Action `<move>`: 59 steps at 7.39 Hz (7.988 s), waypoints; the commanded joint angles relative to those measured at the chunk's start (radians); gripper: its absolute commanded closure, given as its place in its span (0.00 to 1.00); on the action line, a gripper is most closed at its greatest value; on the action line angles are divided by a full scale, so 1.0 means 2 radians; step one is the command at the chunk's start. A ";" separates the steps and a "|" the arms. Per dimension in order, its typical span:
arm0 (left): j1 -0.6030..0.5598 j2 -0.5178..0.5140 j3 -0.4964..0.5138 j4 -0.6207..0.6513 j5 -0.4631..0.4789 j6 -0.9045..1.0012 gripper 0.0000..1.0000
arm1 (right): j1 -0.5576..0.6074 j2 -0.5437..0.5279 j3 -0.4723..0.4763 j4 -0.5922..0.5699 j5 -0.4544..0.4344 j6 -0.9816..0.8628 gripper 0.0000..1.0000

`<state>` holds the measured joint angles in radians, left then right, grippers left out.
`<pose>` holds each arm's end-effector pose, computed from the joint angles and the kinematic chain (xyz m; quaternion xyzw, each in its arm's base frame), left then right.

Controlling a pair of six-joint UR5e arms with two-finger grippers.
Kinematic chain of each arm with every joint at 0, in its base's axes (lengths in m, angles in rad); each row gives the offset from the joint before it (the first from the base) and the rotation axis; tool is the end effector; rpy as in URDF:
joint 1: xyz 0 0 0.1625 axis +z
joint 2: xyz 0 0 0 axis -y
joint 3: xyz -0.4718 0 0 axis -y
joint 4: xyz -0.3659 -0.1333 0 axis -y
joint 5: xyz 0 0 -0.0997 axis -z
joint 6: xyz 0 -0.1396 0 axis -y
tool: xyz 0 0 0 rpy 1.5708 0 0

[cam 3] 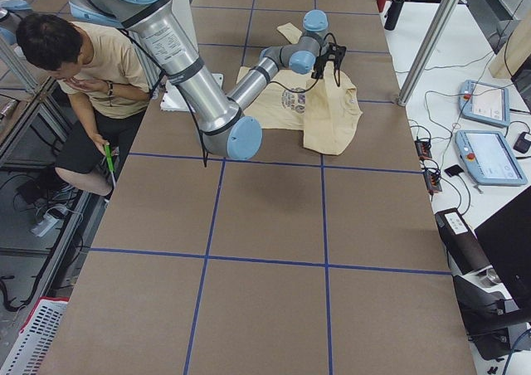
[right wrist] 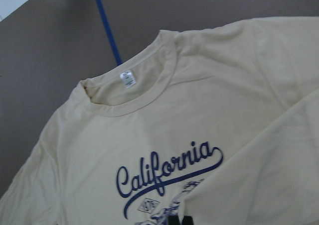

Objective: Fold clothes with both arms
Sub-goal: 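Carry the sleeve with the right gripper across the shirt toward the collar, then lay the sleeve near the collar and open the right gripper, then raise the right gripper away while the left gripper approaches the other cuff, then grasp the other sleeve cuff with the left gripper, then carry the sleeve with the left gripper across toward the opposite shoulder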

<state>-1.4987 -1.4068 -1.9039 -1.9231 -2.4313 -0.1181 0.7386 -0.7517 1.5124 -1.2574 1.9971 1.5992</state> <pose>0.0025 -0.4163 0.5957 0.1949 0.4234 0.0873 0.8804 -0.5177 -0.5736 0.2053 0.0034 -0.5320 0.2139 0.8193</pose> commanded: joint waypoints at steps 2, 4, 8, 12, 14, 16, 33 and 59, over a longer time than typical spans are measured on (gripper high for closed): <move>0.000 0.000 -0.002 0.000 0.000 0.000 0.00 | -0.045 0.120 -0.095 0.000 -0.049 0.013 1.00; 0.000 0.000 -0.002 0.000 0.000 0.001 0.00 | -0.064 0.166 -0.193 0.055 -0.097 0.014 1.00; 0.000 0.000 -0.003 0.000 0.000 0.000 0.00 | -0.067 0.220 -0.314 0.134 -0.120 0.011 1.00; 0.056 -0.002 0.005 -0.025 -0.011 -0.103 0.00 | -0.066 0.265 -0.360 0.140 -0.125 0.026 0.01; 0.102 0.002 0.006 -0.066 -0.008 -0.207 0.00 | -0.046 0.245 -0.316 0.134 -0.088 0.062 0.01; 0.163 0.008 0.007 -0.083 0.068 -0.223 0.01 | -0.027 0.149 -0.185 0.072 -0.010 0.056 0.01; 0.254 -0.052 0.186 -0.166 0.081 -0.243 0.48 | 0.103 -0.133 0.070 0.034 0.139 -0.016 0.02; 0.401 -0.698 0.475 -0.101 0.225 -0.810 1.00 | 0.272 -0.383 0.022 0.040 0.129 -0.524 0.01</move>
<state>-0.7176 -2.7896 -0.9976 -2.0845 -2.0249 -1.7367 1.2835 -1.5182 1.5583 -1.1766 2.2549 0.5510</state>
